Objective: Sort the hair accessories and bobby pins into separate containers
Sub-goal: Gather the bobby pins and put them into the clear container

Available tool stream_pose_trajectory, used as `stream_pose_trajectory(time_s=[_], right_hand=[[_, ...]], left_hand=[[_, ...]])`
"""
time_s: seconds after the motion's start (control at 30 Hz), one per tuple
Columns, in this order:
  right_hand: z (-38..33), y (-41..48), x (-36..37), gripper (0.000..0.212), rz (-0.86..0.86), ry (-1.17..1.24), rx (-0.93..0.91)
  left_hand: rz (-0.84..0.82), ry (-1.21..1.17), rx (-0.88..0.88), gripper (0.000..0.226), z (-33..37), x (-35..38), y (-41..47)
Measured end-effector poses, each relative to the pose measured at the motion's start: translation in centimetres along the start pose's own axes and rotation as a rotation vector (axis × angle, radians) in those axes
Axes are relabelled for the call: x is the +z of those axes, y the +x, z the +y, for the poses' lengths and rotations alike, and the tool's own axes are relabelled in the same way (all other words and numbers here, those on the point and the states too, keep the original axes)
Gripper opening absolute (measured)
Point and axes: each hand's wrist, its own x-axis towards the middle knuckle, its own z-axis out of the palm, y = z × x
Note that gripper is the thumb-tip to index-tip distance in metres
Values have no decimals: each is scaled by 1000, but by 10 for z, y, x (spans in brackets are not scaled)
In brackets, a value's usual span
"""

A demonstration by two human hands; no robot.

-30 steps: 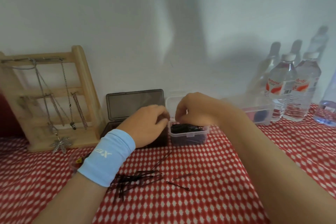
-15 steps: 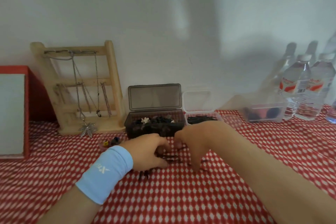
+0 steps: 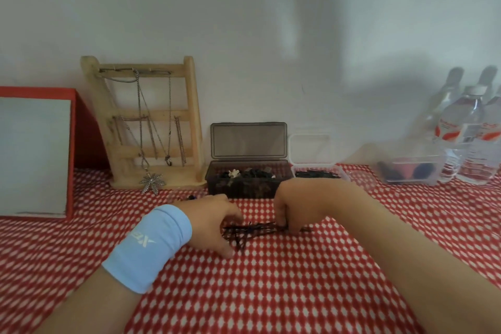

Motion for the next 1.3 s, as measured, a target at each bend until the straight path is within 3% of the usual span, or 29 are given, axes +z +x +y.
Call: stream_pose_trajectory(time_s=[0.13,0.3,0.37,0.43,0.53,0.63,0.77,0.9,1.03,1.13,1.23,1.3], right_hand=[[-8,7,2,24,156,119,-91],[-5,10,2,20,313,249,-127],[-3,7,0,27,265,183,-98],[-5,4,1,49,130,73,-50],[-9,5,8,74,6,16,-33],[-10,8,11,64,27,59,-70],[-7,7,9,44,54,48,-72],[-4,5,8,51,66,74,-65],[-8,6,12,61,56,29,-84],[-9,8,16,69,90,57,-63],[-12,10,18,59,88,51,-95],[-13,11,19,51,100,61,-115]], left_hand=[[111,-141,57,44,-3,4,9],[208,-349,90,56,-1,10,16],[186,-411,102,66,-1,9,15],[155,-429,79,74,-4,2,9],[84,-229,7,77,-3,-5,1],[82,-91,-14,71,7,3,2],[174,-183,42,43,9,8,8],[256,-265,58,38,10,11,11],[248,-409,27,49,7,-1,4],[173,-251,-56,50,-6,-15,-8],[-17,-20,-155,54,-6,-12,-14],[-40,-82,-159,42,-3,-5,-11]])
